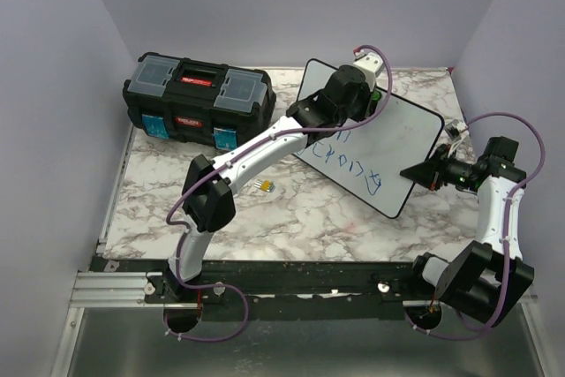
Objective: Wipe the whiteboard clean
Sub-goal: Erase the whiteboard at the center of the board.
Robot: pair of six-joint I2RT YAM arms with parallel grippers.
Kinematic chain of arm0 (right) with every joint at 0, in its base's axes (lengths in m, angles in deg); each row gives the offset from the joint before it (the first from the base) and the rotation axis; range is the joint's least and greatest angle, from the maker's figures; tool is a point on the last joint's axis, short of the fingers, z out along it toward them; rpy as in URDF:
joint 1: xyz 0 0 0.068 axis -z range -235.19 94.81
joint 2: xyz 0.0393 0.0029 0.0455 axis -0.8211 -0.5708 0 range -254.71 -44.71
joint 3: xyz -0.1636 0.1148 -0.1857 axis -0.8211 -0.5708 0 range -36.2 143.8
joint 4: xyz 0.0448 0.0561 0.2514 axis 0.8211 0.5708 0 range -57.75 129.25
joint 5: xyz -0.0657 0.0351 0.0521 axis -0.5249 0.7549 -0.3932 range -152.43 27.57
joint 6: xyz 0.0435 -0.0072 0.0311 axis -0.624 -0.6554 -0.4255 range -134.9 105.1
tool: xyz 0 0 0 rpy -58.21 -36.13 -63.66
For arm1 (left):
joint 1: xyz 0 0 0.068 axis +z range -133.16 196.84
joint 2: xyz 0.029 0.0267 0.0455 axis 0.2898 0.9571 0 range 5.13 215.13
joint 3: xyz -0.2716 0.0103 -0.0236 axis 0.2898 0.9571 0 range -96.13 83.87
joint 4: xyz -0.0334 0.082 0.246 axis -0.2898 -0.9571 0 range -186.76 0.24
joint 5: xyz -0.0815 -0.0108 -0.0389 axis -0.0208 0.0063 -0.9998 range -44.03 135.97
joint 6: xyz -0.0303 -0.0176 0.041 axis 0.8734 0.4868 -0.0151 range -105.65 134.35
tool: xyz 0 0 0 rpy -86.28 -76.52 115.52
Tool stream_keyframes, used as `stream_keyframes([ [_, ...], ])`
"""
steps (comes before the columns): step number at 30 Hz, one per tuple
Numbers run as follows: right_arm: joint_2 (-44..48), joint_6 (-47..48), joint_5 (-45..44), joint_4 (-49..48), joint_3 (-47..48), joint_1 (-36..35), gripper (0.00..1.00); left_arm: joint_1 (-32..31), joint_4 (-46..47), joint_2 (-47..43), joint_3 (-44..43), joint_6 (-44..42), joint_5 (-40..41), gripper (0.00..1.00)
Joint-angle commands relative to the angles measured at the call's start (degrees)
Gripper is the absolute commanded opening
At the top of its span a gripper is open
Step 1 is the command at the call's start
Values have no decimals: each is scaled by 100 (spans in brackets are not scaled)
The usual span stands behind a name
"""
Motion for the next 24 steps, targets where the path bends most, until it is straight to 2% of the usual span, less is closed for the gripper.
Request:
stream_keyframes([
  [1, 90, 784, 474, 101, 140, -83, 1, -124, 234, -129, 590, -115, -513, 0],
  [5, 76, 849, 487, 149, 150, -85, 1, -246, 305, -141, 432, -48, -602, 0],
  [10, 76, 874, 487, 168, 154, -83, 1, -358, -17, 140, -551, -21, -865, 0],
  [14, 86, 896, 487, 184, 145, -84, 1, -558, -99, 290, -986, 13, -1085, 0],
  [19, 94, 925, 487, 218, 153, -84, 1, -793, -59, 355, -986, 162, -1332, 0],
  [24, 86, 963, 489, 251, 158, -85, 1, -955, 137, 173, -572, 276, -1526, 0],
])
